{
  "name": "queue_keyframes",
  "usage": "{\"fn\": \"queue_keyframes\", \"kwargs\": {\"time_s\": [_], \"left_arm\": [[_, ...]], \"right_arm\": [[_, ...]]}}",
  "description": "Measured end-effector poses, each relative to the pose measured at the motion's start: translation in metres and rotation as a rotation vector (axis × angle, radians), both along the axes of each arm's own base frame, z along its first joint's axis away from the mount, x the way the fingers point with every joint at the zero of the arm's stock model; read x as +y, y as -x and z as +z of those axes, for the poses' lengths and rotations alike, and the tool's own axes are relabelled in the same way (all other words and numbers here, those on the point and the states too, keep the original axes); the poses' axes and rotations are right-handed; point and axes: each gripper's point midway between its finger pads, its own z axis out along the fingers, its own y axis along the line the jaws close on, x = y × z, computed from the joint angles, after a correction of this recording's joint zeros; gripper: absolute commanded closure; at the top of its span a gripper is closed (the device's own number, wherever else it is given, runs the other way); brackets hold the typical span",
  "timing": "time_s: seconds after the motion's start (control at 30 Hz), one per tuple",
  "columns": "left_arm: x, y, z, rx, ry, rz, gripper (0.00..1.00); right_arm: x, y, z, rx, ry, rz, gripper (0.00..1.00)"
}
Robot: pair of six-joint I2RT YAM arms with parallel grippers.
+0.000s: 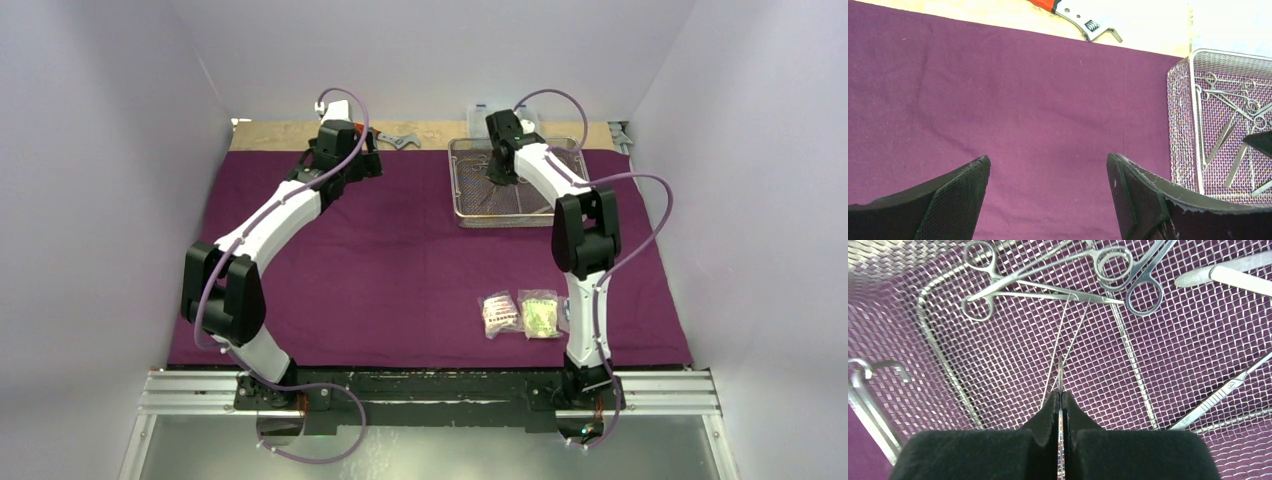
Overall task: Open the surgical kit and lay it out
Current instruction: Pick up the medical item from the container, then place the medical item in the surgical kit.
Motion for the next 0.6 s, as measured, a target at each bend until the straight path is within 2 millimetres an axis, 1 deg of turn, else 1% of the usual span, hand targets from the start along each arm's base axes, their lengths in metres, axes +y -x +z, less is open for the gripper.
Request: {"fn": "queue_keyframes", "kwargs": {"time_s": [0.07,0.13,0.27,0.4,0.5,0.6], "left_arm": [[0.000,0.000,0.001,-0.002,0.000,0.001,0.14],[0.001,0.001,0.003,-0.005,0.001,0.002,0.14],[0.003,0.005,0.009,-0.017,0.004,0.004,0.14],[0.005,0.011,0.015,-0.030,0.008,0.007,0.14],[0.007,0.016,0.017,-0.033,0.011,0.008,0.14],[0.010,0.023,0.017,-0.029,0.015,0.016,0.14]], "right_arm": [[0.001,-0.004,0.009,-0.028,-0.006,-0.002,1.00],[0.002,-0.007,0.023,-0.061,-0.014,0.003,1.00],[0.008,-0.009,0.061,-0.129,-0.055,0.033,1.00],[0.021,-0.002,0.102,-0.194,-0.116,0.077,1.00],[0.039,0.016,0.128,-0.227,-0.154,0.132,1.00],[0.070,0.050,0.141,-0.227,-0.185,0.200,1.00]]}}
